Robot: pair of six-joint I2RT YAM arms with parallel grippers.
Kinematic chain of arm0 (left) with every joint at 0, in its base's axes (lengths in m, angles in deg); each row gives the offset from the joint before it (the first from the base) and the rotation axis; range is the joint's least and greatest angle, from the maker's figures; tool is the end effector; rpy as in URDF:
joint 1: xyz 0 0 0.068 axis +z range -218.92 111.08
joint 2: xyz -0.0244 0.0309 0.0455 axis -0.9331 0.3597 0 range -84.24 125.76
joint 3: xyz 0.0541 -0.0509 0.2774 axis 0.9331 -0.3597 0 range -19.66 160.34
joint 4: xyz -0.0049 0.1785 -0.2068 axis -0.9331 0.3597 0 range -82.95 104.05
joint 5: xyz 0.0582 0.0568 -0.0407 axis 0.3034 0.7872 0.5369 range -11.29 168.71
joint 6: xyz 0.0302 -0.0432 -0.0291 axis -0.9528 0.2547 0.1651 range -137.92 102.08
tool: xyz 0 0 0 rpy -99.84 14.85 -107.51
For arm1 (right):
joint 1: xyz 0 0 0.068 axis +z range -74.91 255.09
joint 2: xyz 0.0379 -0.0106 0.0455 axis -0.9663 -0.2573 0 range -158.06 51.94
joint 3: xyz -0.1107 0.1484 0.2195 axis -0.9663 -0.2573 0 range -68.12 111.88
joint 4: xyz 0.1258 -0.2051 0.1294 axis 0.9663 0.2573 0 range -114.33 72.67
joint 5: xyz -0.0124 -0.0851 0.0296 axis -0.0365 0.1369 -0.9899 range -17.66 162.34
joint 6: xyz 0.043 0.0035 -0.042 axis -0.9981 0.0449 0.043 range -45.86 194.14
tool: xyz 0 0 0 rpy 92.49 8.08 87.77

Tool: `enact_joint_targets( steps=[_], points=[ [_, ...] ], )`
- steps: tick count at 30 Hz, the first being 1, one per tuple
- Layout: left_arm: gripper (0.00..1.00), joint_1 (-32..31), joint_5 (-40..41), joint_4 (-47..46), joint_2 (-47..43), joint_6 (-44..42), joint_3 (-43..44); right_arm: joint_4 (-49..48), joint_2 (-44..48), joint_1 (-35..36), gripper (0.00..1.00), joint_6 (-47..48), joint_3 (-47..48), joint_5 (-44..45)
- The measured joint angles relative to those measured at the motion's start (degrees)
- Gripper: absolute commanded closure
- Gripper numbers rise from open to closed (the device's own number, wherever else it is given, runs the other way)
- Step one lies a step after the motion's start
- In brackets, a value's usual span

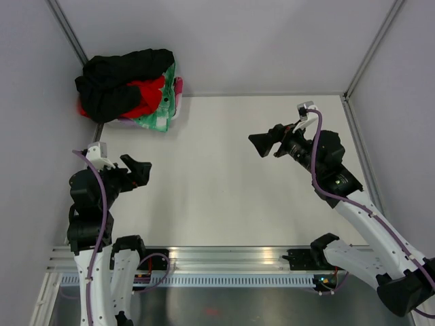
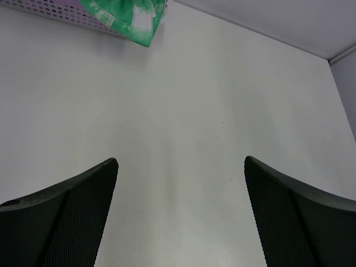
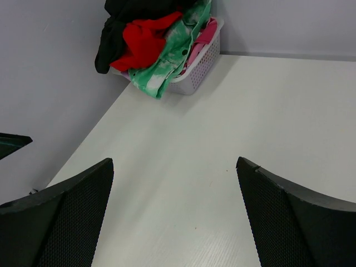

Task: Fold and stack the trousers
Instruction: Grab the trousers from the pile

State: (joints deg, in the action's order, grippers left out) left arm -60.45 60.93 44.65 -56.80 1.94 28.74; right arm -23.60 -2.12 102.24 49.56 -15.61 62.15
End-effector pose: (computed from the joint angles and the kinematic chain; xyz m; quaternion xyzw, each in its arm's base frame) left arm 0.1041 0.0017 0.3568 -0.1044 0.7909 -0.1819 0.5749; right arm 0.2039 0.1134 0.3876 -0.0776 0.7166 0.3588 0.5931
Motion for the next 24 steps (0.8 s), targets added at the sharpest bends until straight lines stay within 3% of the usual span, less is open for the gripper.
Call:
enact_joint_targets(
  steps=[7, 11, 19, 24],
  points=[
    [0.00, -0.26, 4.15, -0.09, 1.84, 0.00, 0.98, -1.31, -1.31, 0.00, 0.02, -0.04, -0.09, -0.02],
    [0.02, -0.26, 7.32, -1.36, 8.37, 0.72, 4.13, -2.60, -3.15, 0.00, 0.02, -0.07, -0.70, -0.02],
    [0.06, -0.17, 13.38, -6.84, 40.61, 4.81, 25.09, -3.15, -8.59, 0.00, 0.02, -1.38, -0.57, 1.18],
    [0.06, 0.28, 17.75, -9.31, 55.74, 6.01, 37.16, -0.96, -9.31, 0.00, 0.02, -1.07, -0.17, 3.32]
  ],
)
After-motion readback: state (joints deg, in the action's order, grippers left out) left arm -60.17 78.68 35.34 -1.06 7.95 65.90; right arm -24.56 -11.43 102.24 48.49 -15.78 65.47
